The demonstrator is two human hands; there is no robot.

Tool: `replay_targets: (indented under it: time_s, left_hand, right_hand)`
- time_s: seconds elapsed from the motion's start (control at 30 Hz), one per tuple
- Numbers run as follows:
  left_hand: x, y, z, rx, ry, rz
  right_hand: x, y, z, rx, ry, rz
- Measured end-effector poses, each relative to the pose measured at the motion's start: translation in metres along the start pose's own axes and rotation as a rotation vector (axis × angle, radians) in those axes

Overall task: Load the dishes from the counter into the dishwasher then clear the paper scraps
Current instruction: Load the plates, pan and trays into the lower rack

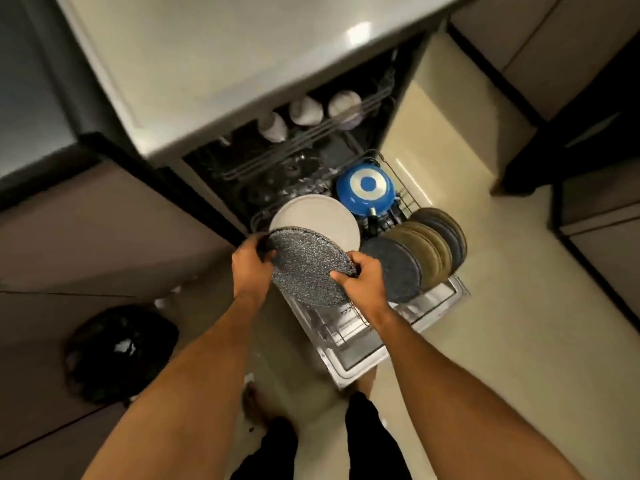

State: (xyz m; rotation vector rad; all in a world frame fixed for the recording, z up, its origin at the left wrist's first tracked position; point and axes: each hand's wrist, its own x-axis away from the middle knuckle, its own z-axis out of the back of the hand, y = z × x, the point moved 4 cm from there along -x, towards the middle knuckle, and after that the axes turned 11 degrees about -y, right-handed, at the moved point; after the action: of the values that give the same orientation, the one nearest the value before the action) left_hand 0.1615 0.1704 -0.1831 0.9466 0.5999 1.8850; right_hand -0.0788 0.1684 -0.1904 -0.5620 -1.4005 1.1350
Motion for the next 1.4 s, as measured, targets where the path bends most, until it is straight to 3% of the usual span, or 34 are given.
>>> replay_targets:
  time_s: [0.3, 0.57, 1.13, 1.4]
  left_hand:
    - [-0.051, 0.049, -0.168, -0.075, -0.238, -0.160]
    - [-0.098, 0.044, -0.259, -0.107, -0.368, -0.159]
    - [-0.114, 0.003, -0.293, -0.241, -0.380, -0.158]
    - [-0.113, -0.010, -0.300, -0.253, -0.425, -0.123]
  right_hand:
    - [-0.009, 0.107, 0.112, -0.066, 0.210, -0.072]
    - [-0.032, 0.162, 0.149, -0.080, 0.335, -0.090]
    - [-0.059, 0.211, 0.130, -0.023, 0.243, -0.229]
    - [-0.069, 0.222, 0.129, 0.143, 0.186, -0.303]
